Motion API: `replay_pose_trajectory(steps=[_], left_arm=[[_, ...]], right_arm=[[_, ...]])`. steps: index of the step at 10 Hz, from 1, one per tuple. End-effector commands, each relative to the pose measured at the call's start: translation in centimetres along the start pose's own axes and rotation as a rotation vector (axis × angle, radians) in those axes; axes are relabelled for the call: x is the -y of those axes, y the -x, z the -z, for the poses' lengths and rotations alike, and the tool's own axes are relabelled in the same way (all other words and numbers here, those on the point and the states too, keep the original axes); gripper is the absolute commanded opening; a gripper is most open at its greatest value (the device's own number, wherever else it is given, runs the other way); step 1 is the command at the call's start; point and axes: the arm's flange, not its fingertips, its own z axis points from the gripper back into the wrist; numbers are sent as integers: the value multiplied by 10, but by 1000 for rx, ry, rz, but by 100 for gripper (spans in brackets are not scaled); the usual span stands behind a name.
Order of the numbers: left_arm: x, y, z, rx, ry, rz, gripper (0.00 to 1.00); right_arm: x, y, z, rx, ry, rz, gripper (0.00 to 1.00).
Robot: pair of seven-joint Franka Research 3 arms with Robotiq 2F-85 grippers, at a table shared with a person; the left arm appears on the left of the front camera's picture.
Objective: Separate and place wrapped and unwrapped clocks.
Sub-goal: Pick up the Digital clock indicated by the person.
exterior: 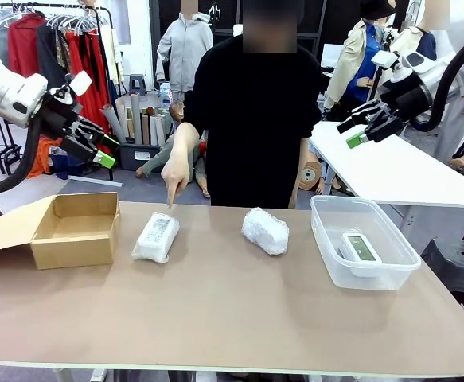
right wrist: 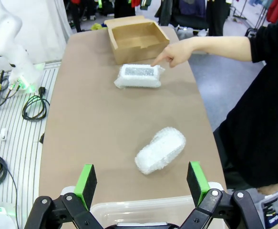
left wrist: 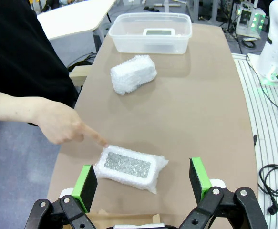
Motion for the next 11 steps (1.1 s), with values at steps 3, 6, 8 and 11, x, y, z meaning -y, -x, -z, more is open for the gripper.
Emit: replay_pose_trajectory(steps=[3, 6, 8, 11], left_arm=[[0, -1, -2, 1, -1, 2, 100], [0, -1, -2, 1, -1, 2, 100], [1, -3, -3, -44, -25, -82, 100], [21, -31, 3, -329, -107, -271, 100]], right_arm=[[-1, 0, -1, -6, 0, -4, 100], [-1, 0, -1, -6, 0, -4, 100], [-1, 0, -1, -6, 0, -4, 100], [-1, 0, -1, -6, 0, -4, 100]])
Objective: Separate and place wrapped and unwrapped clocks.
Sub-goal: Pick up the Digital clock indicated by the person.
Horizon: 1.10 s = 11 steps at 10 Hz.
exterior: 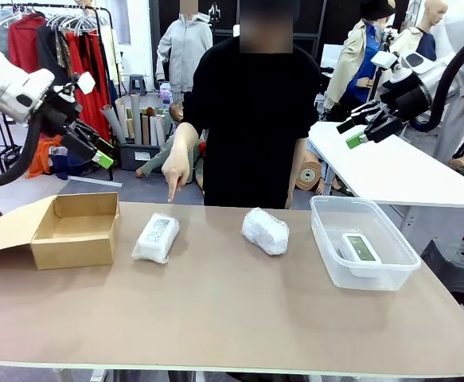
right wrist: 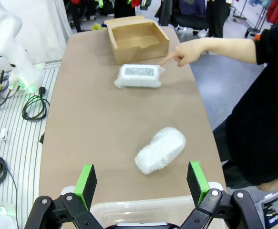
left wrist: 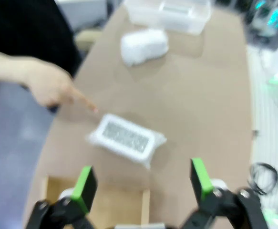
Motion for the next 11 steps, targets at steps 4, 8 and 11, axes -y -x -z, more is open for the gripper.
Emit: replay_pose_trajectory(steps=[4, 8, 11], left_arm=[[40, -42, 51, -319, -38, -110, 100], [43, -48, 66, -348, -68, -93, 100], [43, -48, 66, -348, -68, -93, 100]], right_arm=[[-1, 0, -1, -6, 0, -4, 100], [-1, 0, -1, -6, 0, -4, 100], [-1, 0, -1, -6, 0, -4, 100]])
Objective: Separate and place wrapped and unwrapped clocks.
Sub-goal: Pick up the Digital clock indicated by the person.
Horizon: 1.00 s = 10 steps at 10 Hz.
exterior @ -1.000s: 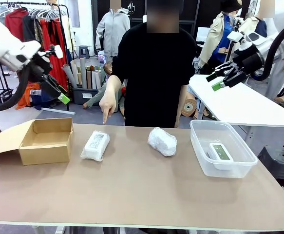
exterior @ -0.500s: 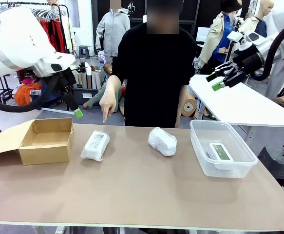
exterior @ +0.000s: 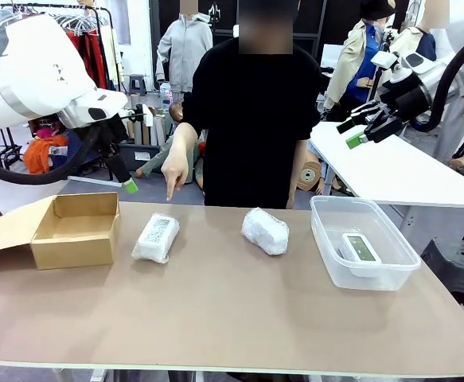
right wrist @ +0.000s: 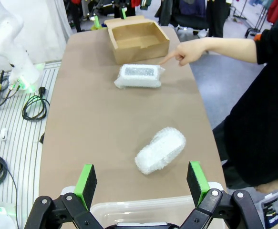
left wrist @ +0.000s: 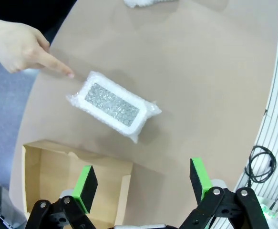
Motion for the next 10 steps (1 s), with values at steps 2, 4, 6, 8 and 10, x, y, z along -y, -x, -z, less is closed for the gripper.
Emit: replay_pose_trajectory(steps=[2, 4, 6, 8, 10], left_arm=[[2, 2, -5, 6, 10, -10, 100], [2, 2, -5, 6, 10, -10, 100], [1, -7, 3, -21, -32, -57, 100], [0, -14, 3, -34, -113, -217, 100], [-5, -16, 11, -39, -105, -318, 100]], right_arm=[[-1, 0, -1, -6, 0, -4, 100], [-1, 0, -1, -6, 0, -4, 100], [-1, 0, -1, -6, 0, -4, 100], [-1, 0, -1, -6, 0, -4, 100], [-1, 0, -1, -6, 0, -4, 100]])
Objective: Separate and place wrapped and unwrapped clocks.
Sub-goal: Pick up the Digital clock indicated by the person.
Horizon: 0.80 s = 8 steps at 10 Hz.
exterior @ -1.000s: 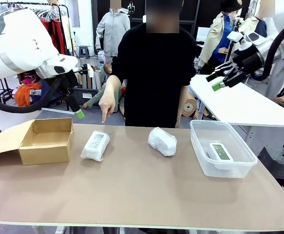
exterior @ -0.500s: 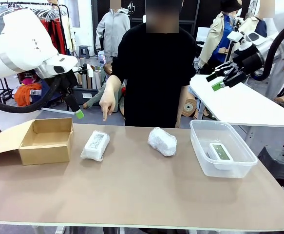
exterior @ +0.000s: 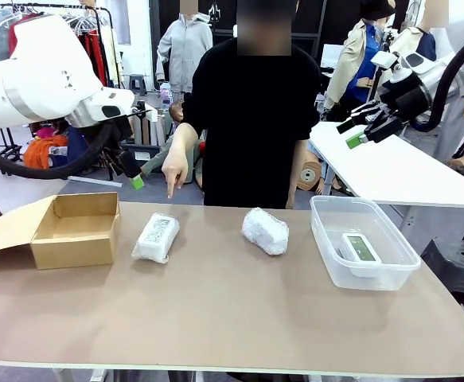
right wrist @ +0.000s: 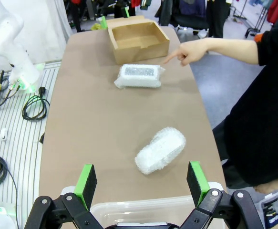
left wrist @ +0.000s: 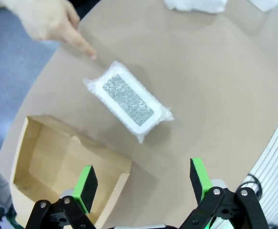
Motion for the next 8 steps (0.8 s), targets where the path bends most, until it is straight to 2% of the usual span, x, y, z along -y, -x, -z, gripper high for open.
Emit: replay_pose_trajectory(steps=[1, 3, 4, 6, 8], left_arm=[[-1, -14, 13, -19, -22, -98, 100], [-2, -29, 32, -41, -17, -191, 100], [-4, -36, 41, -95, -18, -228, 100], [-5, -50, 57, -96, -38, -258, 100], [-4, -66, 77, -89, -88, -386, 100]], right_arm=[[-1, 0, -1, -6, 0, -4, 100], [-1, 0, -1, -6, 0, -4, 100], [-1, 0, -1, -6, 0, -4, 100], [-1, 0, -1, -6, 0, -4, 100], [-1, 0, -1, -6, 0, -4, 100]])
